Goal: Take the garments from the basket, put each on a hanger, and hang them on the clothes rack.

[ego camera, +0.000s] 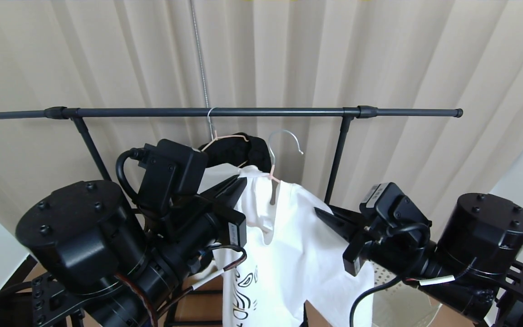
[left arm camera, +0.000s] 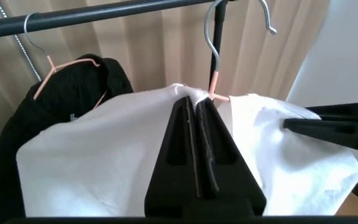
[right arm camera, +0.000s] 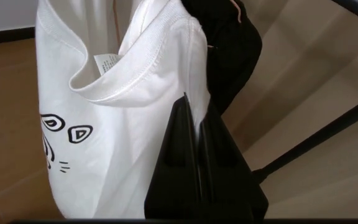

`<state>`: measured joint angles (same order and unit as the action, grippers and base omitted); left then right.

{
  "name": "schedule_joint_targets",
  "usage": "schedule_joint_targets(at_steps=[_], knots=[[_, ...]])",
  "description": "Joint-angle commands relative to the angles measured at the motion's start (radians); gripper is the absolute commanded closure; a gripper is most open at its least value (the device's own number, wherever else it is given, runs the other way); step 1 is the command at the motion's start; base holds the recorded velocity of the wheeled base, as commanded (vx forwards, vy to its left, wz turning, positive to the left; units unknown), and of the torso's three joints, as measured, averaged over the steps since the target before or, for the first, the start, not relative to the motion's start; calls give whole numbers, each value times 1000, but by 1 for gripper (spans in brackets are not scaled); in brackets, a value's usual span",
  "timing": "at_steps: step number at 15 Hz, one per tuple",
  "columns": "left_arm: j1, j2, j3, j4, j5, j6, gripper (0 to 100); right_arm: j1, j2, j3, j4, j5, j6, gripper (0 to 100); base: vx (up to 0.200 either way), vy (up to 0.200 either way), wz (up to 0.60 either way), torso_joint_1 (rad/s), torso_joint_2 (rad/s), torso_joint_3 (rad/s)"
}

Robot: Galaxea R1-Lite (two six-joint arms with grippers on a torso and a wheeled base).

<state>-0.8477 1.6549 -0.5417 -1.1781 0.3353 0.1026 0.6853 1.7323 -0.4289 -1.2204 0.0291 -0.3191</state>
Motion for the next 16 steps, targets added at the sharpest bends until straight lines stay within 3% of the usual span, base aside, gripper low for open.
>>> schedule_joint_targets(at_steps=[1,16], knots=[[-2,6,0,0,1,2,100,0,-8,-5,-22,0,6,100,0,0,0,0,0,0],[-5,45,-30,2,2,6,100,0,-74,7,-48,2,8,100,0,0,0,0,0,0]])
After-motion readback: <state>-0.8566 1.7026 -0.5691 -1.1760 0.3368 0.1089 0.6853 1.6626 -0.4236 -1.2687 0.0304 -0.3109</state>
